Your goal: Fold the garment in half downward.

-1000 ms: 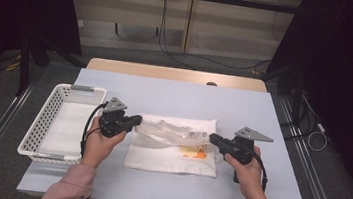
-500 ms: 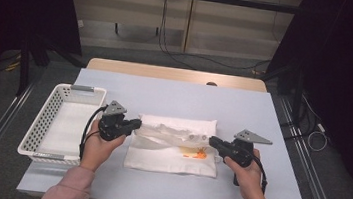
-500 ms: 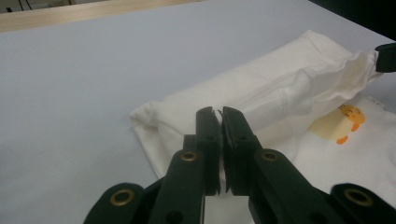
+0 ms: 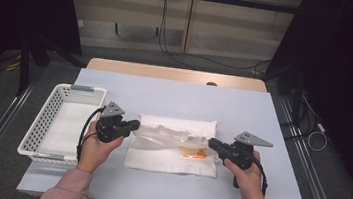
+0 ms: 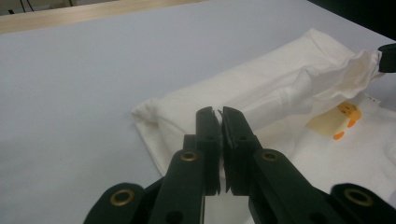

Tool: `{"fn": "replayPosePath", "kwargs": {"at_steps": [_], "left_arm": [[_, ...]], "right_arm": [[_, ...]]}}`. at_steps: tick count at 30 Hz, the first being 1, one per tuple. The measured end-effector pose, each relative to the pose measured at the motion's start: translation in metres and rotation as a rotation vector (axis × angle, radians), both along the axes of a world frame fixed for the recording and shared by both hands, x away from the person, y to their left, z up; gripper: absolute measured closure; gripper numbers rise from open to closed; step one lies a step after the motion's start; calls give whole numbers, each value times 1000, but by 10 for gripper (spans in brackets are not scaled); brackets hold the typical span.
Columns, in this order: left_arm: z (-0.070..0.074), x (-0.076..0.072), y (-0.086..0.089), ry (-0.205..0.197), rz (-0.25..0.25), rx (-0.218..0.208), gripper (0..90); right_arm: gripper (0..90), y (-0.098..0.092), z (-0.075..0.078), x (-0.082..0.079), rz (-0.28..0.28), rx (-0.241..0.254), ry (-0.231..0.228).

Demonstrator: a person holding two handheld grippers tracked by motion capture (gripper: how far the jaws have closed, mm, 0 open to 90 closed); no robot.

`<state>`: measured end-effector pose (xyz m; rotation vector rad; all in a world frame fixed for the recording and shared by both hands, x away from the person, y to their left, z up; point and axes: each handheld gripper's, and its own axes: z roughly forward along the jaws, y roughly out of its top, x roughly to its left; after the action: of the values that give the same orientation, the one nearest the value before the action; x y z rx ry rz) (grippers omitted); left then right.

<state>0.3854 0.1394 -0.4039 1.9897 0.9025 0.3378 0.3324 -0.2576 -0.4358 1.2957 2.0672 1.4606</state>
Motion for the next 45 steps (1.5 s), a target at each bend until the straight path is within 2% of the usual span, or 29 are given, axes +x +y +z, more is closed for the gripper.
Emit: {"fn": "replayPosePath", "kwargs": {"at_steps": [4, 5, 8, 9, 10, 11, 14, 15, 18, 19, 20, 22, 23, 24, 25, 35, 45], "left_arm": [[0, -2, -1, -1, -2, -3, 865], [-1, -3, -4, 6, 28, -53, 865], [-1, -4, -3, 8, 24, -48, 865], [0, -4, -2, 6, 26, -38, 865], [0, -4, 0, 3, 3, -8, 865], [1, -4, 1, 0, -6, 4, 865], [1, -5, 1, 0, 5, -11, 865], [0, -6, -2, 1, 29, -54, 865], [0, -6, -1, 3, 27, -51, 866], [0, -6, -1, 3, 26, -45, 866], [1, -5, 2, 0, 1, -2, 866], [1, -6, 2, 0, 0, -6, 866], [2, -6, 3, 1, -5, 9, 865], [0, -7, -1, 3, 25, -47, 865], [0, -8, -1, 5, 26, -50, 866], [0, -10, 1, 7, 18, -33, 866], [-1, -10, 1, 16, 15, -46, 865]], "right_arm": [[840, 1, -1, -1, -6, -6, 0], [840, 0, -1, -1, -3, -7, -3], [840, 1, -1, -1, 1, -3, -2], [840, 1, -1, -2, 4, -3, -6], [840, 1, -1, -2, 2, 0, -4], [840, 1, -1, -2, 2, -2, -5], [841, 1, -1, -3, 0, -1, -8], [840, 1, -1, -3, 5, -1, -6], [841, 1, -1, -4, 11, 3, -8], [840, 1, -1, -4, 13, 2, -11], [840, 1, -1, -4, 15, 2, -11], [840, 2, 0, -5, 11, 4, -10], [840, 2, 0, -5, 14, 2, -11], [840, 2, 0, -5, 14, 2, -12], [840, 2, -1, -6, 14, 4, -10], [840, 2, 1, -8, 17, 11, -10], [840, 2, -1, -8, 18, 9, -11]]}}
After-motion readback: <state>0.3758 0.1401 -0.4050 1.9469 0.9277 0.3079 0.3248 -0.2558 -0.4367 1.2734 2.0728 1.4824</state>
